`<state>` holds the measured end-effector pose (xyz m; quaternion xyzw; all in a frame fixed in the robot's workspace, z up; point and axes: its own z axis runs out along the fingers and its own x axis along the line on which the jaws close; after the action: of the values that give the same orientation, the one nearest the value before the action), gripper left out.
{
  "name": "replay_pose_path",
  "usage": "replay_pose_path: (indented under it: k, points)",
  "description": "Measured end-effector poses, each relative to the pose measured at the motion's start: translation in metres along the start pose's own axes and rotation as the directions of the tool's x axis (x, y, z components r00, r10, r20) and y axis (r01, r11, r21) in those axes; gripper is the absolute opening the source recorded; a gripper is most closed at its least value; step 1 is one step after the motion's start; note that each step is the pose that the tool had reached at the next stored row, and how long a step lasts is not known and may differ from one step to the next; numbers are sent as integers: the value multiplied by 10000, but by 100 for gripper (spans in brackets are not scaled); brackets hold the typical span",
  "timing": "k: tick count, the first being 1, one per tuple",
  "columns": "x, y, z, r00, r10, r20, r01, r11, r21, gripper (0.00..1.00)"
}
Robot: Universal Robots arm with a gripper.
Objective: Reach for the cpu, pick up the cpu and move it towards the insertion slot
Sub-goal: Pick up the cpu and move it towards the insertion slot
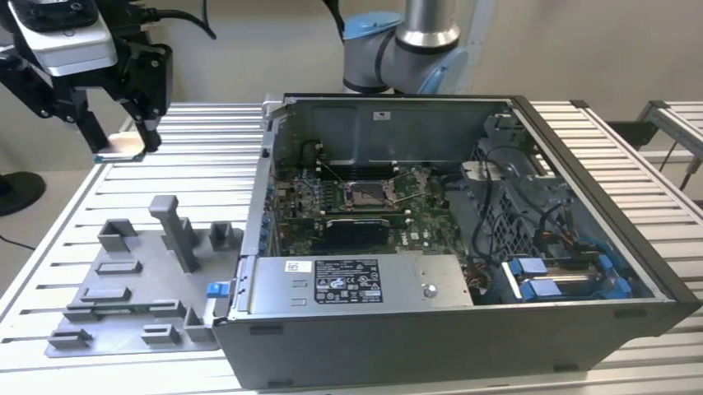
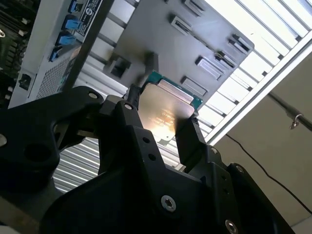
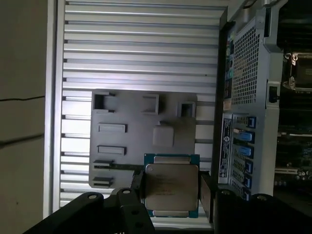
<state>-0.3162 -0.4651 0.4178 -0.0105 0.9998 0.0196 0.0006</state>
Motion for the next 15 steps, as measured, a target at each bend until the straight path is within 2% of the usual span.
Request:
replay_pose_path:
  k: [15]
  points:
    - [-348,-7,0,10000,1,-1,-1,10000,0,0]
